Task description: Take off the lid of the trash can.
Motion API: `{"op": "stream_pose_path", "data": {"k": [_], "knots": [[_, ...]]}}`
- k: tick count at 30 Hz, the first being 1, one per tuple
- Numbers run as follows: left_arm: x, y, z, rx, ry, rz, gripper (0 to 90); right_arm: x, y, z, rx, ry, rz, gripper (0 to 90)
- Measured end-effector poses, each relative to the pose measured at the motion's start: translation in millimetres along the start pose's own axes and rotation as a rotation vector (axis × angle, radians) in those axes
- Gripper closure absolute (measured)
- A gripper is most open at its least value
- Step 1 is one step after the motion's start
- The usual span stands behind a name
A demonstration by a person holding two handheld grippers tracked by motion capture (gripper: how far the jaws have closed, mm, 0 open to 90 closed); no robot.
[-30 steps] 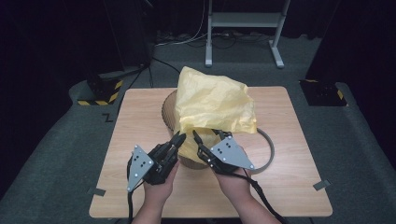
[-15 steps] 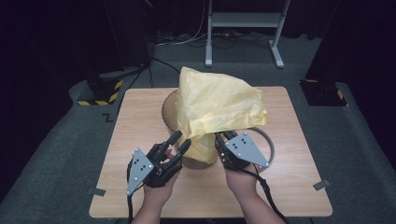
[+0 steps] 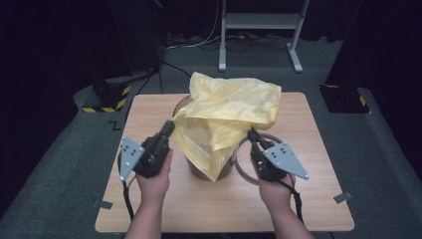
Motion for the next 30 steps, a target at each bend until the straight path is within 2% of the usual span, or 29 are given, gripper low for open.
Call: {"op": "stream_pose_path", "data": {"k": [3,5,8,11,13,14,15,16,17,18,20,22,24,26,27,30], "knots": [[17.3,0.3,27.3,-0.070,0.010,0.055,90.0,14.8,0.6,-32.6,0.059,-0.017,0.041,90.0],[30.2,1.3,35.1,-0.089,0.018,0.088,90.0,26.4,-1.2,-46.9,0.084,-0.020,0.073,90.0],[50.6,1.8,38.6,-0.099,0.016,0.141,90.0,45.7,-7.8,-57.7,0.104,-0.015,0.121,90.0],[66.4,0.2,37.0,-0.083,0.037,0.179,90.0,61.8,-13.4,-56.1,0.098,-0.016,0.161,90.0],[73.6,-1.0,29.6,-0.041,0.048,0.203,90.0,66.0,-15.6,-50.7,0.088,-0.007,0.166,90.0],[76.4,-0.5,22.6,-0.013,0.031,0.214,90.0,66.3,-15.8,-48.0,0.084,-0.011,0.164,90.0],[77.8,1.4,15.8,-0.014,0.000,0.216,90.0,66.1,-15.5,-46.0,0.080,-0.015,0.161,89.9],[77.4,4.9,11.1,-0.016,-0.013,0.203,90.0,65.8,-14.9,-45.4,0.075,-0.011,0.155,89.9],[77.7,9.4,5.6,0.001,0.012,0.202,90.0,65.9,-14.0,-45.8,0.074,-0.010,0.154,89.9],[78.4,14.4,-1.3,0.016,0.015,0.203,90.0,66.3,-13.0,-47.0,0.074,-0.014,0.154,89.9],[80.3,27.5,-20.6,0.053,0.006,0.199,90.0,66.7,-10.9,-51.7,0.079,-0.020,0.152,89.9],[85.9,41.9,-44.6,0.109,0.008,0.209,90.0,66.6,-8.4,-55.5,0.084,-0.027,0.150,89.8],[90.5,52.1,-62.4,0.138,-0.005,0.210,90.0,67.1,-6.1,-59.4,0.087,-0.027,0.149,89.8],[87.4,55.1,-65.5,0.114,-0.037,0.183,90.0,68.1,-4.6,-61.4,0.088,-0.032,0.148,89.8],[83.9,53.7,-61.8,0.098,-0.051,0.168,90.0,68.7,-4.1,-61.6,0.090,-0.036,0.152,89.8],[71.9,45.3,-42.7,0.035,-0.048,0.130,89.8,68.7,-7.2,-61.1,0.086,-0.040,0.151,89.8]]}}
Point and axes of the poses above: each handheld gripper's, and its own axes: y roughly backward along the jaws, x roughly out of its underside, z roughly to its left, the point moved 9 cm from there along -y, roughly forward along the jaws, and after that the axes turned 15 degrees about -z, right-handed, at the moved point
